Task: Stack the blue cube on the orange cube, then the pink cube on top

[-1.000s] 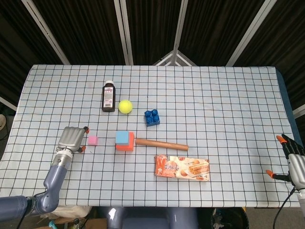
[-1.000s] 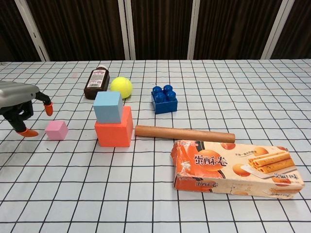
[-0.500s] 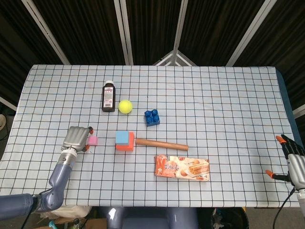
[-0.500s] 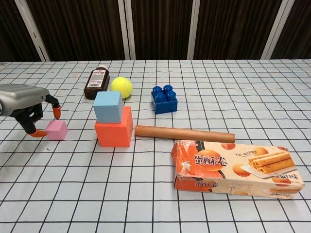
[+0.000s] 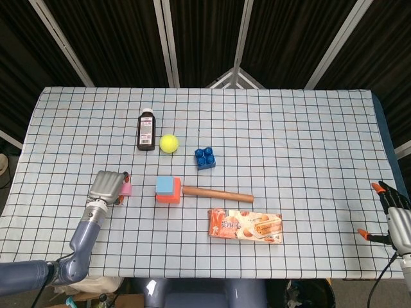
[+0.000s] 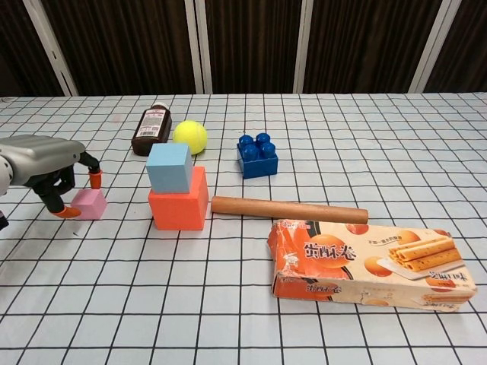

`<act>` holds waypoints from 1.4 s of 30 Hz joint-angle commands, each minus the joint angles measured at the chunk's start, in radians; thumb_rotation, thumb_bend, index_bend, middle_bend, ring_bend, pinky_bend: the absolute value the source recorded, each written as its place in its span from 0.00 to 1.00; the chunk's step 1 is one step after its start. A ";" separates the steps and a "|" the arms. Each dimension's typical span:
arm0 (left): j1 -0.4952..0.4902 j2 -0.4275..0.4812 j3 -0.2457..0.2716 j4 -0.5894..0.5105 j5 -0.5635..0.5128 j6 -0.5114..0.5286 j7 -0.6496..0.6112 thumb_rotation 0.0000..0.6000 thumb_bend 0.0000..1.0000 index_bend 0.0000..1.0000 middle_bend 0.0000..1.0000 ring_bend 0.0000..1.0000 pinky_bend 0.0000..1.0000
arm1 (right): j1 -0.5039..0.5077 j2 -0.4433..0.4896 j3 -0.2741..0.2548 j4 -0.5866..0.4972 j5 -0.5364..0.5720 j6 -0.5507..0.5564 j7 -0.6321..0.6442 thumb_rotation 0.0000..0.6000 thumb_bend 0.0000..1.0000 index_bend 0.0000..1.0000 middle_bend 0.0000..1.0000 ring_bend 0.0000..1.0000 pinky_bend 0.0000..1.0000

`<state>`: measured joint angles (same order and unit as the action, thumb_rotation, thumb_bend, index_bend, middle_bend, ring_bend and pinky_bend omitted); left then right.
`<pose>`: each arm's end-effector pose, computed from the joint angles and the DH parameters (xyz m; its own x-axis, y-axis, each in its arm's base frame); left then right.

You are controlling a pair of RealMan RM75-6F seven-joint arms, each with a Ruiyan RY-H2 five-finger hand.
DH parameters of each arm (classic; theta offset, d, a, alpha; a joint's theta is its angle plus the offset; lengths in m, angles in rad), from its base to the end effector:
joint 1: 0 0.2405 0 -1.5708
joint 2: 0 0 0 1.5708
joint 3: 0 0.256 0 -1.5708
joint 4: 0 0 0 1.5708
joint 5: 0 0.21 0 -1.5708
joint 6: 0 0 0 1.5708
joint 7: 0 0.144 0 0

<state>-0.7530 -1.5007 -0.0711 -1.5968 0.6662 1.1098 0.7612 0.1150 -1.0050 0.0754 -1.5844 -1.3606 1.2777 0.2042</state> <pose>-0.2009 0.3242 -0.0045 0.6236 0.3655 0.6911 0.7716 -0.1459 -0.6191 -0.3467 -0.1945 0.1878 0.2976 -0.1301 0.9458 -0.9391 0.1384 0.3145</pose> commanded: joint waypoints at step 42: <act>-0.031 0.124 -0.078 -0.250 -0.050 0.099 0.087 1.00 0.36 0.42 0.89 0.85 0.90 | 0.002 0.001 -0.004 0.000 -0.010 -0.002 0.008 1.00 0.13 0.00 0.01 0.03 0.10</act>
<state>-0.7658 -1.4122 -0.1221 -1.7864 0.6449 1.1824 0.8137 0.1173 -1.0043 0.0716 -1.5842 -1.3706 1.2758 0.2123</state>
